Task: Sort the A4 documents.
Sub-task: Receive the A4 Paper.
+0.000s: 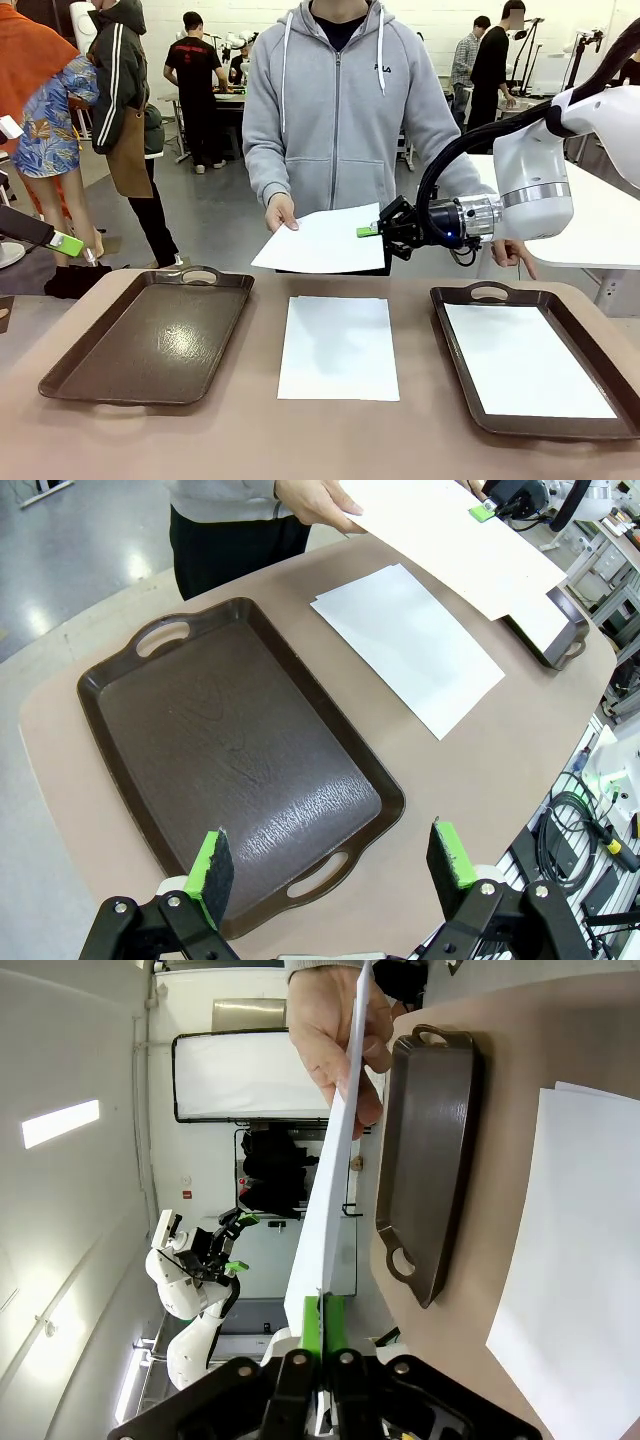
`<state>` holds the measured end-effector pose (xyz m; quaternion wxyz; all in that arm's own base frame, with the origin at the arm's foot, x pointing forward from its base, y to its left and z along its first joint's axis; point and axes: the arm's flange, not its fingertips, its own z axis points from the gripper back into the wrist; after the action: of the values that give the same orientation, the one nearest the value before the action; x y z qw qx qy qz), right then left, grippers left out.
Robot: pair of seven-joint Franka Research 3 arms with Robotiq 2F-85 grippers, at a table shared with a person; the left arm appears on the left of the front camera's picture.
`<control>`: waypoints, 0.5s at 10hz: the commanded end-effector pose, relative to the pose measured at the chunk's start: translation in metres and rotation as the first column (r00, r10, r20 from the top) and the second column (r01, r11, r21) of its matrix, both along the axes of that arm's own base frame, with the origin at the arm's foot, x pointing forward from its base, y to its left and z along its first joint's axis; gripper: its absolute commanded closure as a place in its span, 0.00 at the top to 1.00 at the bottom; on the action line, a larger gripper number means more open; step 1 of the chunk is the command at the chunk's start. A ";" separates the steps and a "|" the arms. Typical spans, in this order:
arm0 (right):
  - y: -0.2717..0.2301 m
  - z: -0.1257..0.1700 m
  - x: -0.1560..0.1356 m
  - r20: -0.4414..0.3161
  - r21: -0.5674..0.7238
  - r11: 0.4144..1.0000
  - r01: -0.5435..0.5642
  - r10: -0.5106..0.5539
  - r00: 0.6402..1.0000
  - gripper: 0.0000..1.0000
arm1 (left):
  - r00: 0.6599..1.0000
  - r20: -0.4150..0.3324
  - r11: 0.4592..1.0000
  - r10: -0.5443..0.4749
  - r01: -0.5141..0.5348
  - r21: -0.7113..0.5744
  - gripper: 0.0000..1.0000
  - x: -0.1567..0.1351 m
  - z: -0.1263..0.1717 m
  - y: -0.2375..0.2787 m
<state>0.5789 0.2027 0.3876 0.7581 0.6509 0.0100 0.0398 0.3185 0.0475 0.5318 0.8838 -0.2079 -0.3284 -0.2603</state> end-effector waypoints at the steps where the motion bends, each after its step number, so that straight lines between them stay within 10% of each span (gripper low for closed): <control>1: 0.000 -0.003 -0.003 -0.025 0.022 1.000 0.011 -0.011 1.000 0.00 | 1.000 0.009 1.000 -0.011 0.011 -0.008 1.00 0.001 -0.001 0.001; 5: 0.000 -0.001 0.000 -0.004 0.000 1.000 0.000 0.000 1.000 0.00 | 1.000 0.009 1.000 -0.011 0.011 -0.008 1.00 0.001 -0.001 0.001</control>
<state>0.5786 0.2030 0.3864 0.7581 0.6509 0.0151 0.0376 0.3185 0.0475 0.5318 0.8838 -0.2079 -0.3284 -0.2603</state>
